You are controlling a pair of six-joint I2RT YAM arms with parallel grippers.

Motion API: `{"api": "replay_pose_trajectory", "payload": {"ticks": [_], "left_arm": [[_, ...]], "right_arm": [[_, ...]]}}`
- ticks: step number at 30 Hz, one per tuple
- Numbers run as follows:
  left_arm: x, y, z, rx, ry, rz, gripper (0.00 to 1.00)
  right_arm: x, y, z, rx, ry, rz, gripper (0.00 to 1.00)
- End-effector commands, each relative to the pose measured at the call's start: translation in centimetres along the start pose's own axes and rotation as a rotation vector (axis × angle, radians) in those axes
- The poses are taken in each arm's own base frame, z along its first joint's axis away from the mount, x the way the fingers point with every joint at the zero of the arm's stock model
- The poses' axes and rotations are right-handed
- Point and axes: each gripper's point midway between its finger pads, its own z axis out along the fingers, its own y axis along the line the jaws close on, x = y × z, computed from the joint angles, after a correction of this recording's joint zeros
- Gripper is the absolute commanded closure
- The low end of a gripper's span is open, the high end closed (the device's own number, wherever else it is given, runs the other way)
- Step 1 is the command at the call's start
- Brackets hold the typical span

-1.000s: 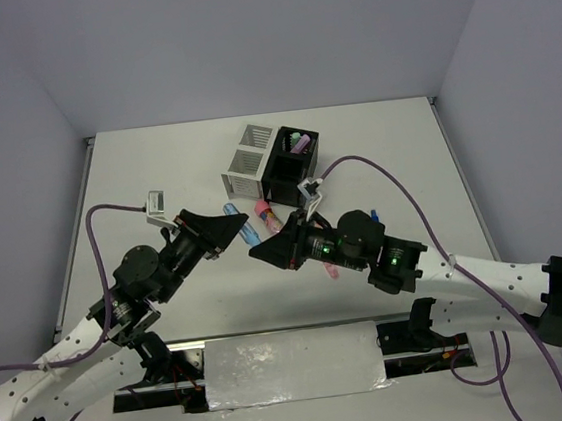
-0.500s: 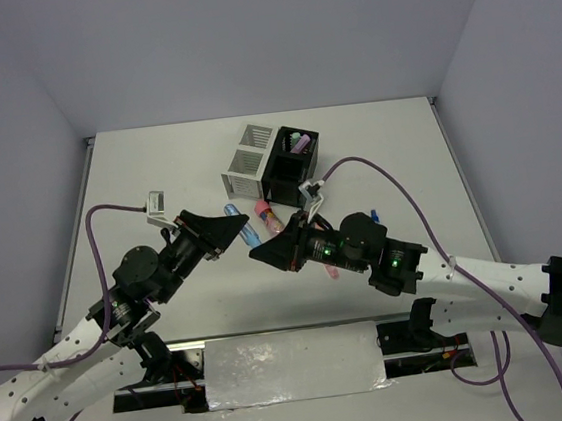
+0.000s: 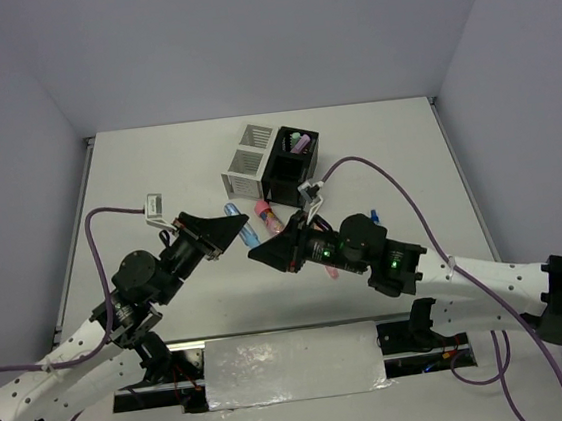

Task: Sort the stationery into containers

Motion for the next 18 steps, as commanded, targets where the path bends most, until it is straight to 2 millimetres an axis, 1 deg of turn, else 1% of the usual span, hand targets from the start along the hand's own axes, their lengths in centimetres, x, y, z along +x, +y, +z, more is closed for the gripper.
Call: {"api": "replay_pose_trajectory", "payload": {"ticks": [1, 3, 5, 6, 7, 8, 9, 10, 12, 13, 14, 15, 16, 17, 18], "left_arm": [[0.5, 0.8, 0.0, 0.006, 0.014, 0.045, 1.0], [0.7, 1.2, -0.1, 0.002, 0.016, 0.046, 1.0], [1.1, 1.7, -0.3, 0.0, 0.023, 0.048, 1.0], [1.2, 1.7, -0.5, 0.007, 0.028, 0.049, 1.0], [0.8, 1.8, -0.7, -0.003, 0.014, 0.06, 1.0], [0.6, 1.6, -0.9, 0.004, 0.008, 0.073, 1.0], [0.4, 1.2, -1.2, 0.028, 0.001, 0.093, 1.0], [0.3, 1.0, -1.4, 0.038, 0.0, 0.099, 1.0], [0.3, 0.9, -1.6, 0.044, 0.003, 0.106, 1.0], [0.5, 0.6, -1.7, 0.064, 0.016, 0.106, 1.0], [1.0, 0.7, -1.8, 0.073, 0.03, 0.107, 1.0], [1.3, 0.7, -1.8, 0.09, 0.043, 0.106, 1.0], [1.7, -0.2, -1.9, 0.143, 0.061, 0.099, 1.0], [2.5, 0.2, -1.9, 0.151, 0.084, 0.097, 1.0], [3.0, 0.4, -1.8, 0.157, 0.104, 0.092, 1.0]], "right_arm": [[-4.4, 4.4, 0.5, -0.11, -0.136, -0.025, 1.0], [-4.9, 4.6, 0.7, -0.114, -0.152, -0.027, 1.0], [-5.7, 5.2, 0.8, -0.122, -0.179, -0.029, 1.0], [-6.4, 5.8, 1.0, -0.126, -0.188, -0.046, 1.0], [-6.8, 5.7, 1.2, -0.102, -0.19, -0.056, 1.0], [-7.0, 5.7, 1.3, -0.089, -0.193, -0.061, 1.0], [-7.6, 6.3, 1.3, -0.116, -0.213, -0.062, 1.0], [-7.8, 6.9, 1.4, -0.136, -0.207, -0.066, 1.0], [-8.6, 7.7, 1.8, -0.133, -0.21, -0.088, 1.0], [-8.9, 7.7, 2.1, -0.125, -0.207, -0.098, 1.0], [-8.8, 6.8, 3.0, -0.083, -0.195, -0.107, 1.0], [-9.9, 7.7, 3.2, -0.098, -0.211, -0.123, 1.0], [-10.3, 7.9, 3.6, -0.102, -0.209, -0.135, 1.0], [-10.5, 7.9, 4.0, -0.104, -0.2, -0.151, 1.0], [-11.3, 8.0, 4.8, -0.099, -0.205, -0.194, 1.0]]}}
